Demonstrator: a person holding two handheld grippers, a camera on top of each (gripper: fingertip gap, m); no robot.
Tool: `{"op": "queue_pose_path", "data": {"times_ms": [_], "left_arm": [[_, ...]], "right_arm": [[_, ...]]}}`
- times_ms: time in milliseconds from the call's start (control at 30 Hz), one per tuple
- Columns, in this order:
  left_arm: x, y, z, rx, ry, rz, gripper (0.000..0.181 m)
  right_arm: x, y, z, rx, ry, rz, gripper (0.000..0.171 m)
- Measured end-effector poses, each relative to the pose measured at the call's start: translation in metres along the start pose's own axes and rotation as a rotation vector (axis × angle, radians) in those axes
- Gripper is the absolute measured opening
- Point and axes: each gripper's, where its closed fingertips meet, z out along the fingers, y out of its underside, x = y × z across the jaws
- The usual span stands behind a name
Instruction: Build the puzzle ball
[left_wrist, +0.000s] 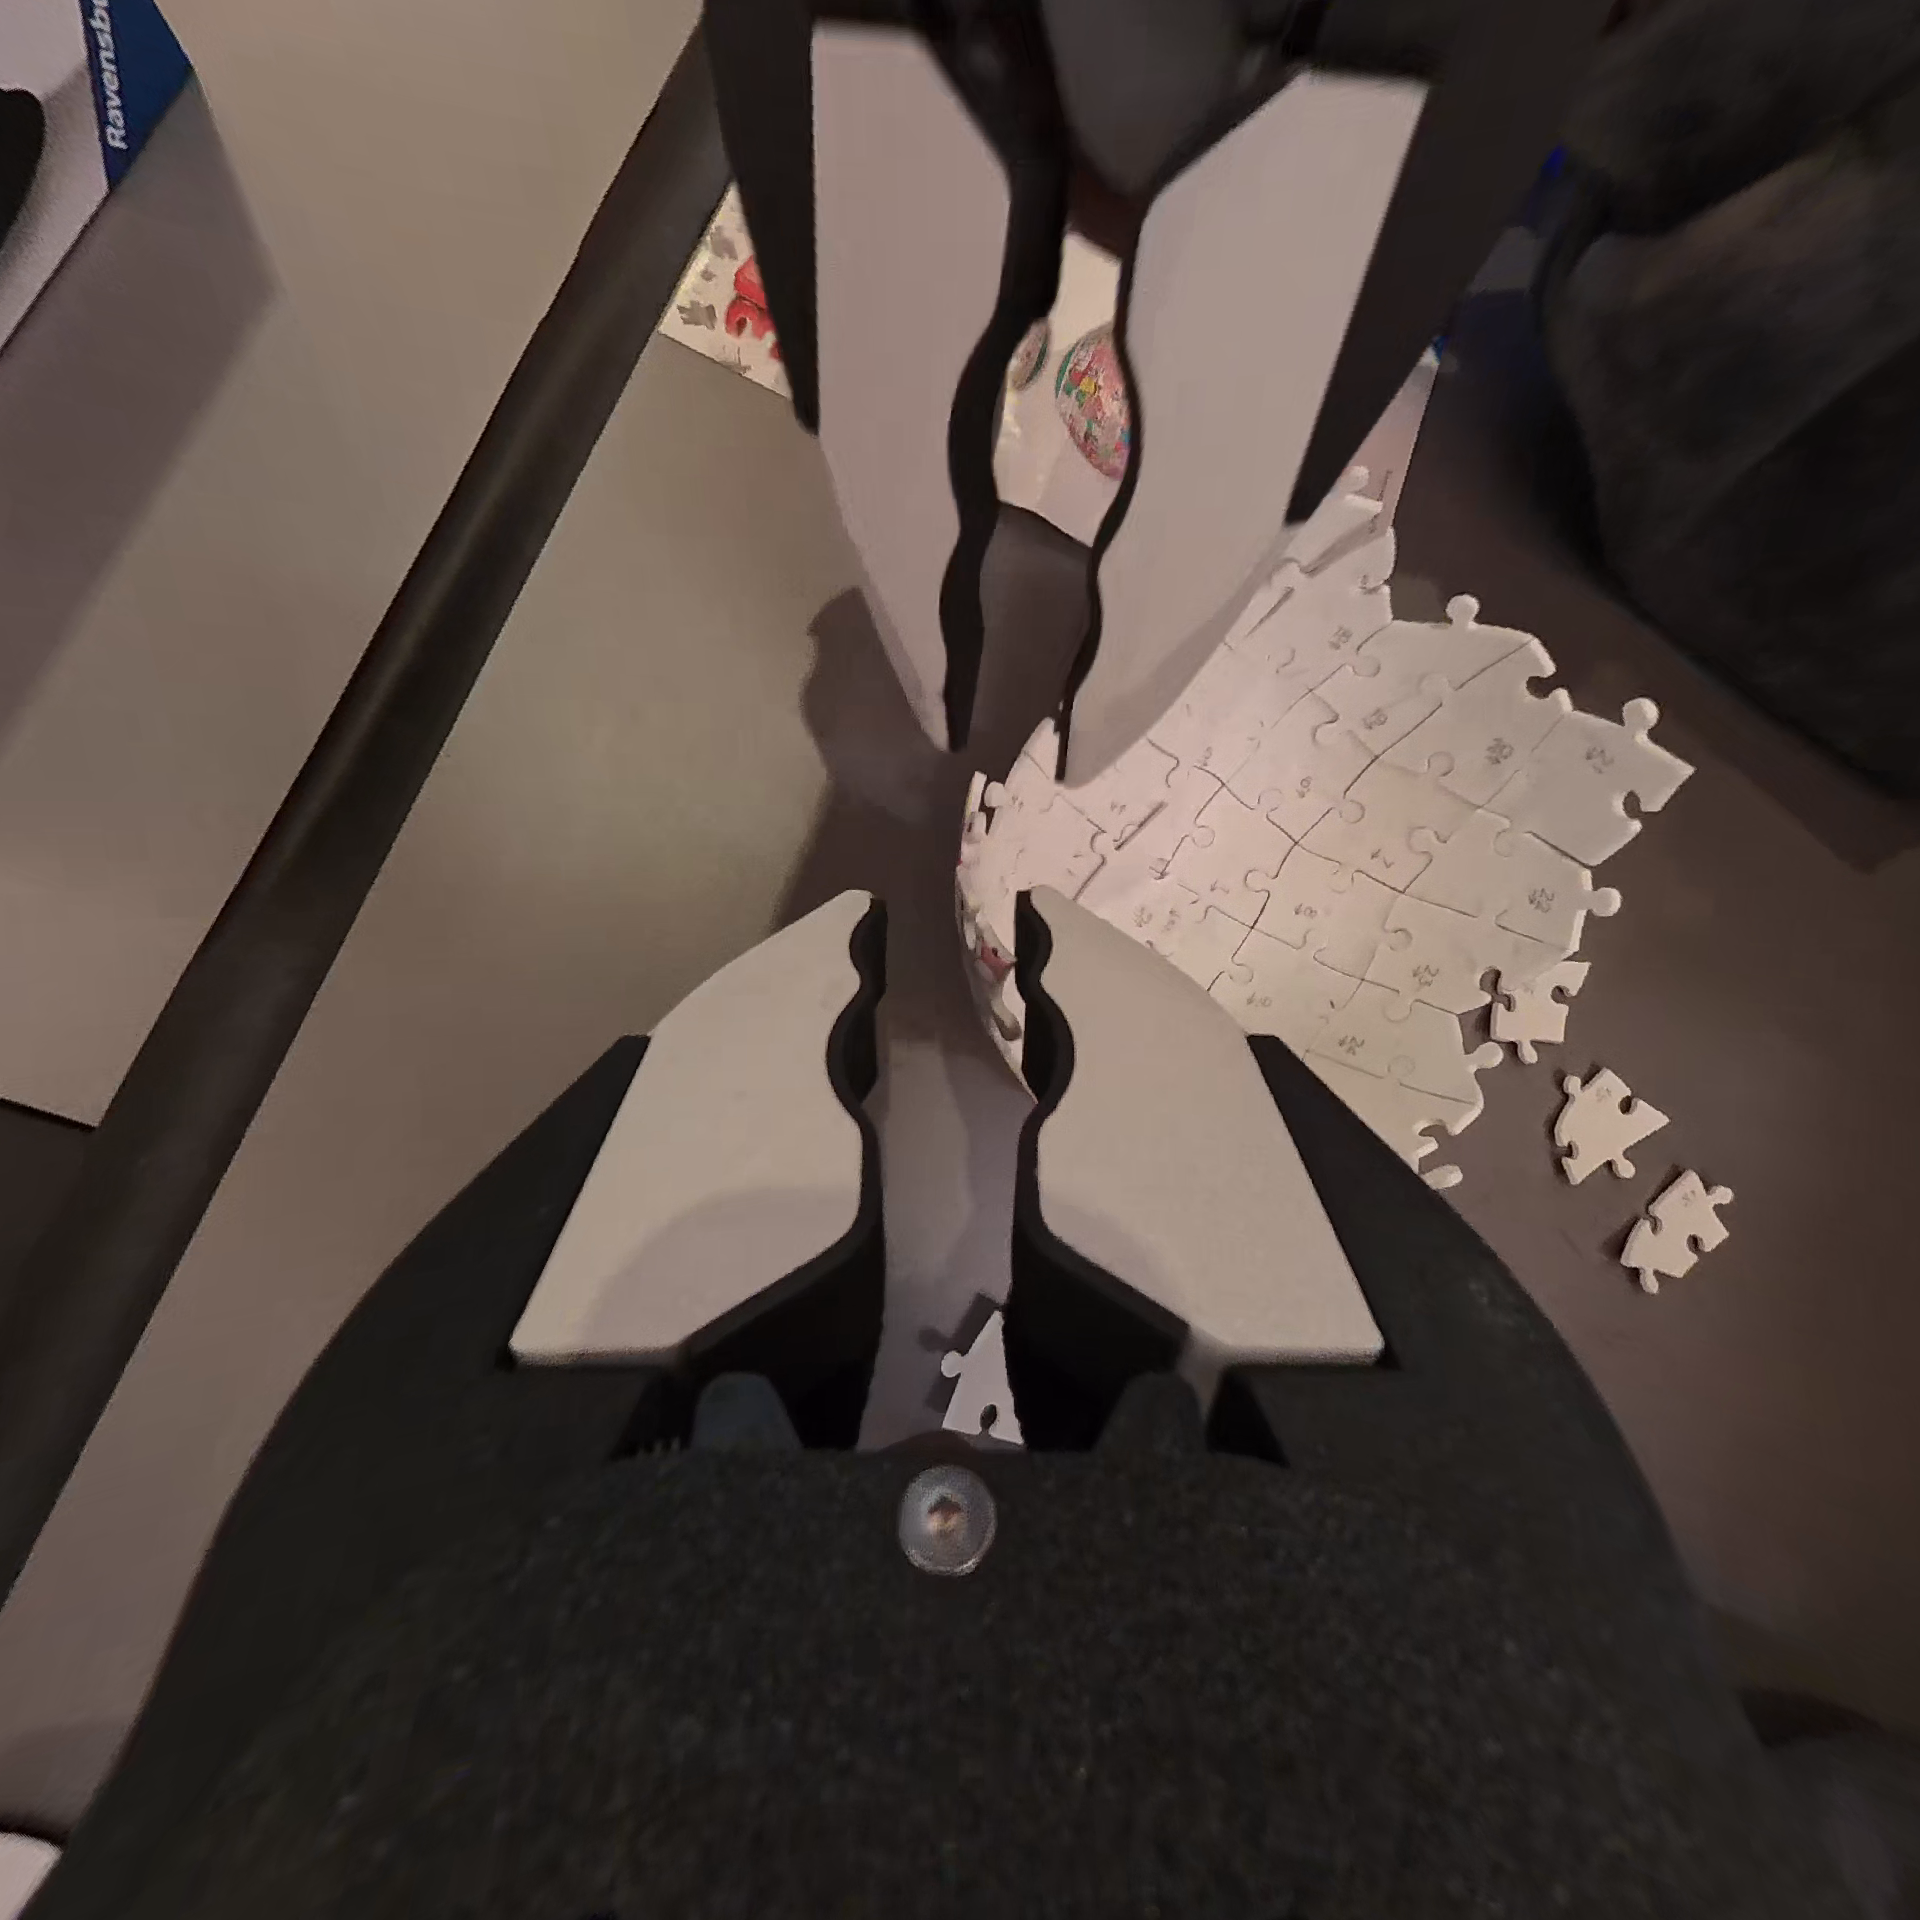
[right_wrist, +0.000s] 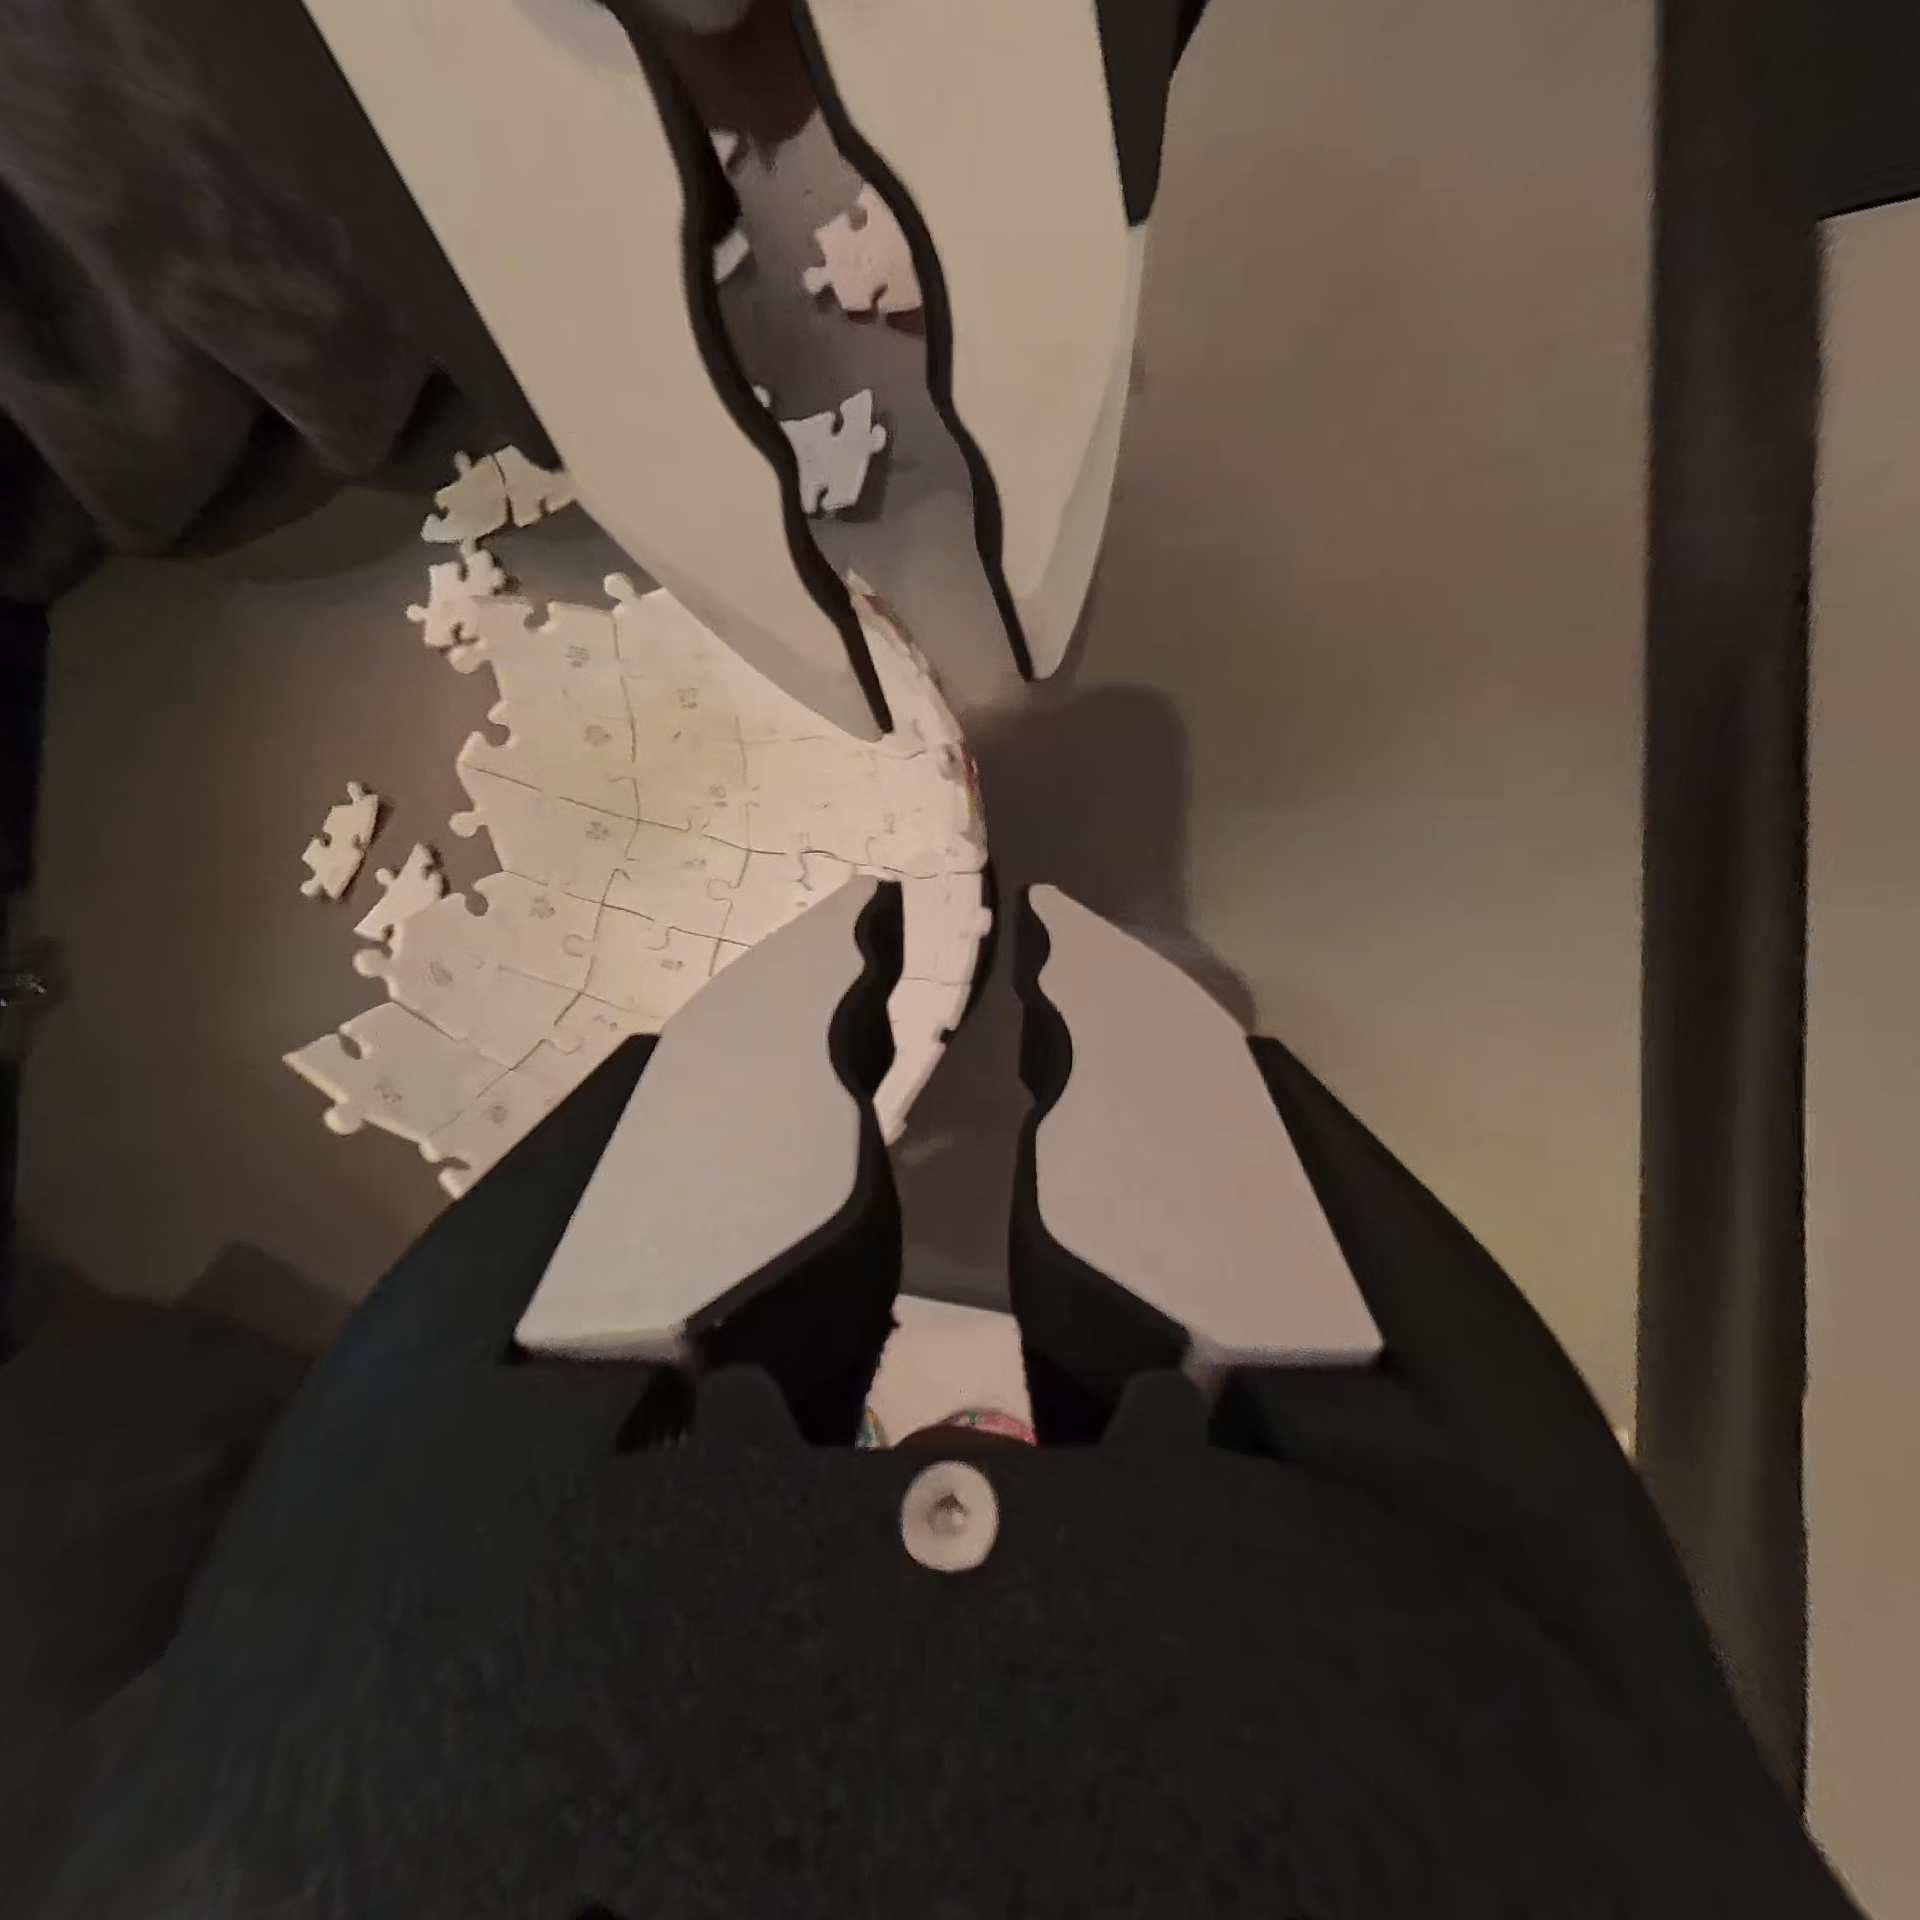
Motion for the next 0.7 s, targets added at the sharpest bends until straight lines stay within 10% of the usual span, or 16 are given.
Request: {"op": "queue_pose_path", "data": {"times_ms": [700], "left_arm": [[0.004,-0.004,-0.008,0.018,0.007,0.015,0.023]], "right_arm": [[0.007,-0.002,0.015,-0.018,-0.063,-0.01,0.019]]}}
